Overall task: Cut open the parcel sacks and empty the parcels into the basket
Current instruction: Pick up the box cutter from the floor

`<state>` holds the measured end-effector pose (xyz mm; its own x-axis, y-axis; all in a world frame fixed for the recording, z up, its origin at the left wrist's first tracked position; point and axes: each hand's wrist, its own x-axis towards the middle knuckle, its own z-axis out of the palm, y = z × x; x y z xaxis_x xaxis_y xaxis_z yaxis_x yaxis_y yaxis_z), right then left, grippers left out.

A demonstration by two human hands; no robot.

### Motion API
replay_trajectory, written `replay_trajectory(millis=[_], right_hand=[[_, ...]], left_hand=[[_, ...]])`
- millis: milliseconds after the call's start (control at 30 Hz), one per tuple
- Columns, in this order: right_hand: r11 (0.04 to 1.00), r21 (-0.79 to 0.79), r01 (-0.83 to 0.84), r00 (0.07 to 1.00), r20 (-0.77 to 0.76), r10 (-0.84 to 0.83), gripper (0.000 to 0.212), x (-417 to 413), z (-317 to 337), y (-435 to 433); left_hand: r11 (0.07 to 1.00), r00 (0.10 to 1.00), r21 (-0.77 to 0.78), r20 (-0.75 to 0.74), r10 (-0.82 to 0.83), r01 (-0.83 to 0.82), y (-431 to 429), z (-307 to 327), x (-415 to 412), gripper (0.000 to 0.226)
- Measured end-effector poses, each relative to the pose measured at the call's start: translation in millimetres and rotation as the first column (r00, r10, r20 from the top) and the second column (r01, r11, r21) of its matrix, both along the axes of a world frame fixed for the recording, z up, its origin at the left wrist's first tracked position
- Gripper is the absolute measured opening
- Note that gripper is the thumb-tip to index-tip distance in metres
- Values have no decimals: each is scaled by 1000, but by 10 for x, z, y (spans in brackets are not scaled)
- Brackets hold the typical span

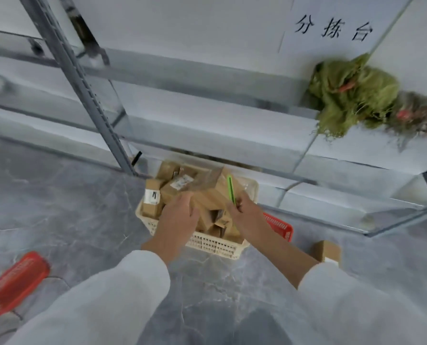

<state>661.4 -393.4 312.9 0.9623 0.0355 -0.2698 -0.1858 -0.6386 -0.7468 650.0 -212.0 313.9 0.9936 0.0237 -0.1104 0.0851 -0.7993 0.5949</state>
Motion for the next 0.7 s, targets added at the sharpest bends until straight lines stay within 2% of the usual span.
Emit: replay_trajectory(millis=[67, 133, 200, 367, 467, 567, 700], right_hand=[[1000, 20, 20, 998, 61, -21, 19, 112, 370, 37], [993, 105, 51, 992, 108, -62, 21, 265, 636, 68], [986, 157, 57, 988, 130, -78, 23, 507, 823, 68], [991, 134, -2, 980, 197, -24, 22, 1531, 1107, -109], [990, 141, 18, 978, 204, -47, 24, 2324, 1201, -308], [996, 76, 54, 984, 165, -66, 26, 3066, 1165, -516], [994, -93, 63, 995, 77, -56, 21, 3933, 996, -792]], left_hand=[[1000, 998, -16, 58, -26, 27, -42, 383, 91, 40], [998, 990, -32, 130, -48, 53, -87, 676, 268, 39], [995, 976, 21, 193, -98, 96, -146, 899, 561, 38], [984, 947, 112, 275, -163, 137, -370, 1181, 1549, 38], [981, 954, 152, 256, -158, 121, -543, 1242, 2224, 39], [966, 958, 218, 216, -189, 141, -674, 1270, 2838, 39], [956, 969, 273, 189, -162, 106, -718, 1240, 3501, 37]])
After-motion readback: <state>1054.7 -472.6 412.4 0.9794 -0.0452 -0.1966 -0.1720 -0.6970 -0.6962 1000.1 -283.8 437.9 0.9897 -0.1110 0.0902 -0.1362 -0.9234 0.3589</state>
